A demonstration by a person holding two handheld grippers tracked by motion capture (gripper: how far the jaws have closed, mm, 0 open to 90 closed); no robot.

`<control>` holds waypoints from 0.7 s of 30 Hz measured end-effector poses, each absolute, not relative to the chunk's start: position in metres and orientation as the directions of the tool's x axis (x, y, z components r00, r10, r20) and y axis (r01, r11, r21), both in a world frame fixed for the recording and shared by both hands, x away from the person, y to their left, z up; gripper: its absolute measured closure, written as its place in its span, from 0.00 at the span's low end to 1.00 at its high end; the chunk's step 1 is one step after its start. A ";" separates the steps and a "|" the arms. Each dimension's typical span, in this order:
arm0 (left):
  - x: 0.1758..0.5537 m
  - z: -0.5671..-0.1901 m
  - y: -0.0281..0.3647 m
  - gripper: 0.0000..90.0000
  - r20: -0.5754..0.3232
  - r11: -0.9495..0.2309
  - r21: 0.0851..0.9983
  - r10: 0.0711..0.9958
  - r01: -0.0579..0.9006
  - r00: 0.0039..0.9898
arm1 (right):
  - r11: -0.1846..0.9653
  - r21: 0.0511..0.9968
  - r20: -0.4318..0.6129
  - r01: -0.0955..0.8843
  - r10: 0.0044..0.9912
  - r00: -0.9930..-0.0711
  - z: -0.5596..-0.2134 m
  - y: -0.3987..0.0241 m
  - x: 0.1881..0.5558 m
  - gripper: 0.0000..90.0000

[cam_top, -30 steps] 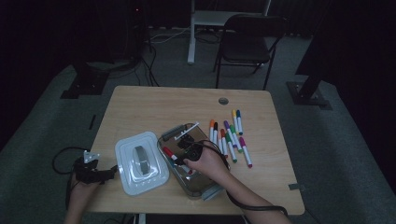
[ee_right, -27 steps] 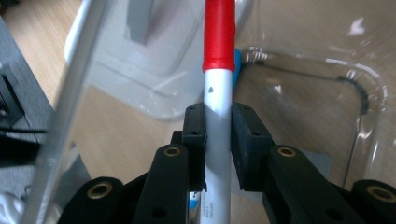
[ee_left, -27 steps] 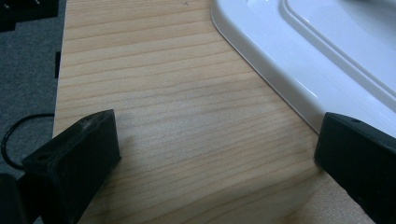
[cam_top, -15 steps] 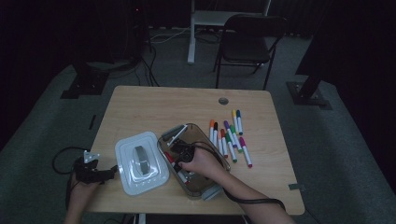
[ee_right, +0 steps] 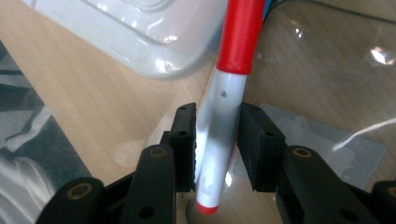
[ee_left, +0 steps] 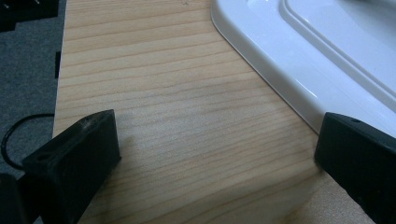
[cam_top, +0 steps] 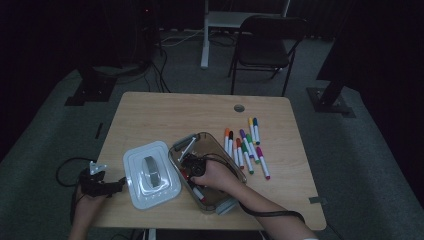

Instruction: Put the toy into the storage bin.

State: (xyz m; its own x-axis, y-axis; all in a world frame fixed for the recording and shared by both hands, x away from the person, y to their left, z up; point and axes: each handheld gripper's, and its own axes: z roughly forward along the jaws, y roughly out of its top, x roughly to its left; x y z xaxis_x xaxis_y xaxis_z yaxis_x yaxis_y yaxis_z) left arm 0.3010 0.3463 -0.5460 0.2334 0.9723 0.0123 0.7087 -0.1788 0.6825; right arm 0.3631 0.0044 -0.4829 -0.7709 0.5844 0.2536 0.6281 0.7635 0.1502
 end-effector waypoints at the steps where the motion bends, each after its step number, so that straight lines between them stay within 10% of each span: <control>1: 0.301 -0.546 0.346 0.01 0.012 -0.179 0.683 0.972 0.709 0.233 | 0.763 0.151 0.249 0.628 0.586 -0.771 -0.482 0.003 0.363 0.75; 21: 0.301 -0.546 0.346 0.01 0.013 -0.179 0.684 0.972 0.707 0.233 | 0.650 0.470 0.226 0.598 0.566 -0.793 -0.415 -0.066 0.355 0.68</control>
